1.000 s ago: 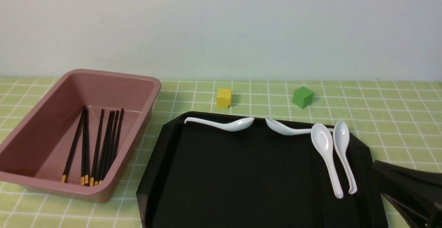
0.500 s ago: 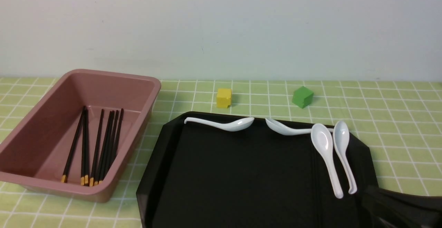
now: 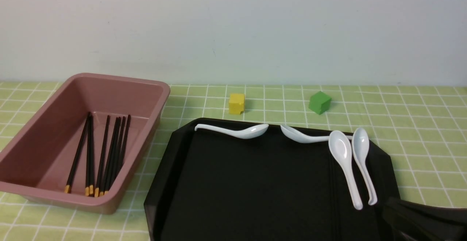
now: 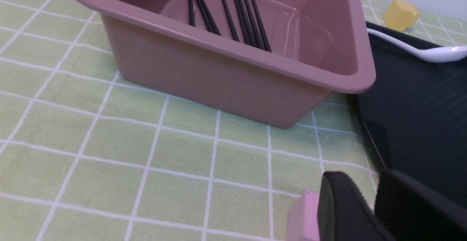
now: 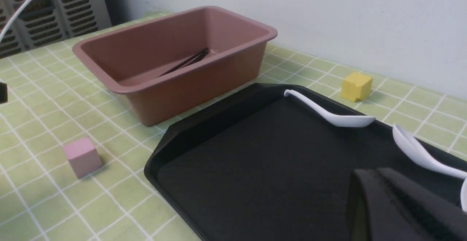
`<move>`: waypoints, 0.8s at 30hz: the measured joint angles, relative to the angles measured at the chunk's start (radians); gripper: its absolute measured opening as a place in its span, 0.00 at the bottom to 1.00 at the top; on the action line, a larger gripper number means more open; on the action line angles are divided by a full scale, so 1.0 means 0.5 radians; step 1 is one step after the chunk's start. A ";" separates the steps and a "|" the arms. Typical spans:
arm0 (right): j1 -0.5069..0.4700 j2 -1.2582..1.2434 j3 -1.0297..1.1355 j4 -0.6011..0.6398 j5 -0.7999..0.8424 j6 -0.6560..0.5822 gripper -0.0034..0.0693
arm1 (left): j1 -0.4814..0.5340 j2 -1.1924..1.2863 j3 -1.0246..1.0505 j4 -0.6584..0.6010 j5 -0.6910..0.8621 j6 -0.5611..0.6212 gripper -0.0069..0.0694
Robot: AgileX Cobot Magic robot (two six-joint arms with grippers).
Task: On green tablecloth take chopsticks from black tray and put them in box.
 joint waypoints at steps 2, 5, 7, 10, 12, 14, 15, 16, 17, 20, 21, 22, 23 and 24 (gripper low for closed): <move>0.000 -0.054 0.000 0.000 0.039 0.000 0.09 | 0.000 0.000 0.000 0.000 0.000 0.000 0.31; -0.046 -0.222 0.000 -0.028 0.107 -0.007 0.10 | 0.000 0.000 0.000 0.000 0.000 0.000 0.31; -0.128 -0.299 0.000 -0.048 0.143 -0.007 0.10 | 0.000 0.000 0.000 0.000 0.000 0.000 0.31; -0.346 -0.431 0.005 -0.054 0.197 -0.007 0.11 | 0.000 0.000 0.000 0.002 0.000 0.000 0.31; -0.469 -0.502 0.030 -0.054 0.203 -0.007 0.11 | 0.000 0.000 0.000 0.004 0.000 0.000 0.31; -0.614 -0.599 0.079 -0.054 0.218 -0.005 0.11 | 0.000 0.000 0.000 0.004 0.000 0.000 0.31; -0.642 -0.620 0.101 -0.055 0.228 -0.005 0.11 | 0.000 0.000 0.000 0.004 0.000 0.000 0.31; -0.773 -0.739 0.173 -0.058 0.262 -0.005 0.12 | 0.000 0.000 0.000 0.004 0.000 0.000 0.31; -0.810 -0.779 0.206 -0.060 0.282 -0.005 0.12 | 0.000 0.000 0.000 0.004 0.000 0.000 0.31; -0.949 -0.959 0.315 -0.062 0.350 -0.005 0.12 | 0.000 0.000 0.000 0.004 0.000 0.000 0.31; -1.010 -1.049 0.361 -0.062 0.388 -0.005 0.12 | 0.000 0.000 0.000 0.004 0.000 0.000 0.31; -1.026 -1.070 0.384 -0.062 0.399 -0.005 0.12 | 0.000 0.000 0.000 0.004 0.000 0.000 0.31; -1.076 -1.121 0.431 -0.068 0.412 -0.005 0.13 | 0.000 0.000 0.000 0.004 0.000 0.000 0.31; -1.102 -1.132 0.457 -0.078 0.427 -0.005 0.13 | 0.000 0.000 0.000 0.004 0.000 0.000 0.31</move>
